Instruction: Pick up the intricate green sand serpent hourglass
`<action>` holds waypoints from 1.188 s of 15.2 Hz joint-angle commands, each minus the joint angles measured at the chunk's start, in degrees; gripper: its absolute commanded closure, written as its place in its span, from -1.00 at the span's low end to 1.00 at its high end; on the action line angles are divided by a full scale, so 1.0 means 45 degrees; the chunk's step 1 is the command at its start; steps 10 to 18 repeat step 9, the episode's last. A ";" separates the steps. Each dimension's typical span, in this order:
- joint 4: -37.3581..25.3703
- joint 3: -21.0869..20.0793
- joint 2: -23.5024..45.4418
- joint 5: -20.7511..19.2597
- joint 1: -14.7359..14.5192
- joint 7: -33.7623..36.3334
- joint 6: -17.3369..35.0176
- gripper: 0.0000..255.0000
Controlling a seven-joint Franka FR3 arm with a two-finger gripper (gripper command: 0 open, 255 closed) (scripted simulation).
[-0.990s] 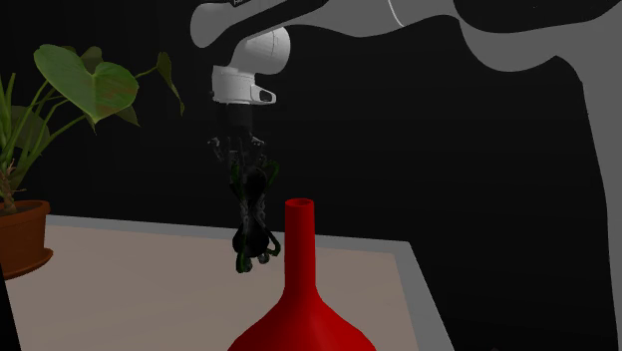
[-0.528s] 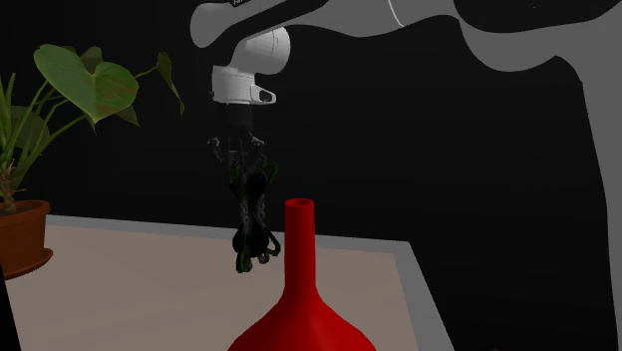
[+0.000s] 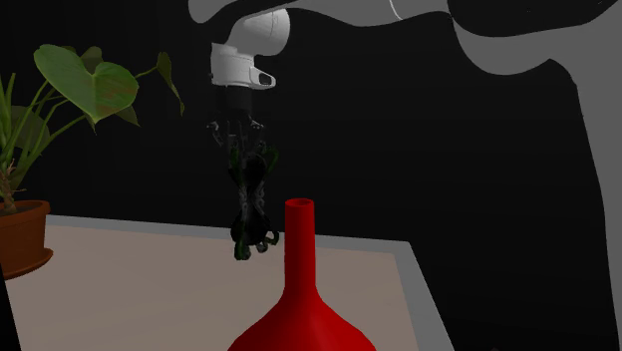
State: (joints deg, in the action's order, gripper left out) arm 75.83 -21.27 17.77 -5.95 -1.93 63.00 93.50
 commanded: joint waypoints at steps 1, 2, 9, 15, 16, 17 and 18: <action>-0.0492 -0.0008 0.0080 -0.0036 -0.0053 0.0010 -0.0389 1.00; -0.0752 -0.0011 0.0140 -0.0058 -0.0084 0.0015 -0.0591 1.00; -0.2249 -0.0022 0.0546 -0.0209 -0.0288 0.0049 -0.1696 1.00; -0.2249 -0.0022 0.0546 -0.0209 -0.0288 0.0049 -0.1696 1.00; -0.2249 -0.0022 0.0546 -0.0209 -0.0288 0.0049 -0.1696 1.00; -0.2249 -0.0022 0.0546 -0.0209 -0.0288 0.0049 -0.1696 1.00; -0.2249 -0.0022 0.0546 -0.0209 -0.0288 0.0049 -0.1696 1.00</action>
